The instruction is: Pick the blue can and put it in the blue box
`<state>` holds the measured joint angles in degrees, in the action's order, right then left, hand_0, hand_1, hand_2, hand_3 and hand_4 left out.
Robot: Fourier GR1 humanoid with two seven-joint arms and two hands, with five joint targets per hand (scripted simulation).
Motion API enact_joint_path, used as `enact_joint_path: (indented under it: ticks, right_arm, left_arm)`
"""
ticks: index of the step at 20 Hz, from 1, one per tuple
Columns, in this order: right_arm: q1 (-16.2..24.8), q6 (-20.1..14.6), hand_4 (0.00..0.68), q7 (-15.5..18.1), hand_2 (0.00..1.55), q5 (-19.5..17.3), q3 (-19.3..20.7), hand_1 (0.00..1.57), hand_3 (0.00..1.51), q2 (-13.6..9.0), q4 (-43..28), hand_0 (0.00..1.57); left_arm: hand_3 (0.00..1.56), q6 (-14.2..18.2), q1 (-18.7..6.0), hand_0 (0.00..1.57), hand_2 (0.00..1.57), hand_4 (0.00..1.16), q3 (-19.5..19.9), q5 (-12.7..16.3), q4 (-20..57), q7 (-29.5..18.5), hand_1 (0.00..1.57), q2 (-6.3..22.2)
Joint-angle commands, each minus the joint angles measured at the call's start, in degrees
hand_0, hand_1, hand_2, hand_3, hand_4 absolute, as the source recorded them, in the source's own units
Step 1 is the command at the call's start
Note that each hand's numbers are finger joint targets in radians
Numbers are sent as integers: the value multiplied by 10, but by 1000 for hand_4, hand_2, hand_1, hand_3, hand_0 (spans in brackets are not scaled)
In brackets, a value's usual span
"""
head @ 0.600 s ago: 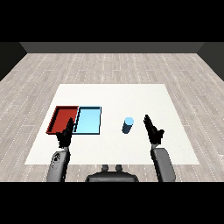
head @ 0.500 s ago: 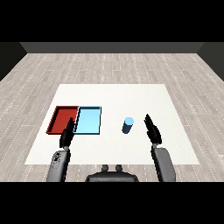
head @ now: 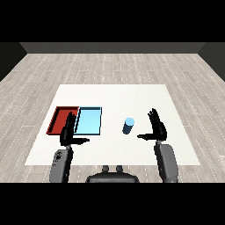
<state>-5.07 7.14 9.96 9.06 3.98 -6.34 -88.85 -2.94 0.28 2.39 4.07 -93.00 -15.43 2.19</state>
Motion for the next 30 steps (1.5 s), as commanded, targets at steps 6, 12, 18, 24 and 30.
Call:
enact_joint_path:
  ticks: [6, 12, 18, 24, 30]
  right_arm:
    - [-2, 78, 0, 70, 0, 47, 40, 0, 0, -24, 43, 0]
    - [-28, 76, 0, 93, 0, 38, 54, 0, 0, -25, 94, 0]
    - [-22, 59, 0, 71, 0, 32, 32, 0, 0, 0, 107, 0]
    - [-73, 80, 0, 57, 0, 61, 64, 0, 0, -26, 180, 0]
    - [-97, 59, 0, 36, 0, 61, 52, 0, 0, -9, 200, 0]
  left_arm:
    - [0, -41, 9, 0, 0, 0, 16, 17, 60, -135, 0, 0]
    - [0, -10, -4, 0, 0, 0, -5, 14, 39, -103, 0, -21]
    - [0, -25, -25, 0, 0, 0, 15, 36, 31, -67, 0, 4]
    - [0, -35, 3, 0, 0, 0, 12, 42, 54, -122, 0, -9]
    - [0, -11, 4, 0, 0, 0, -5, 29, 31, -90, 0, -15]
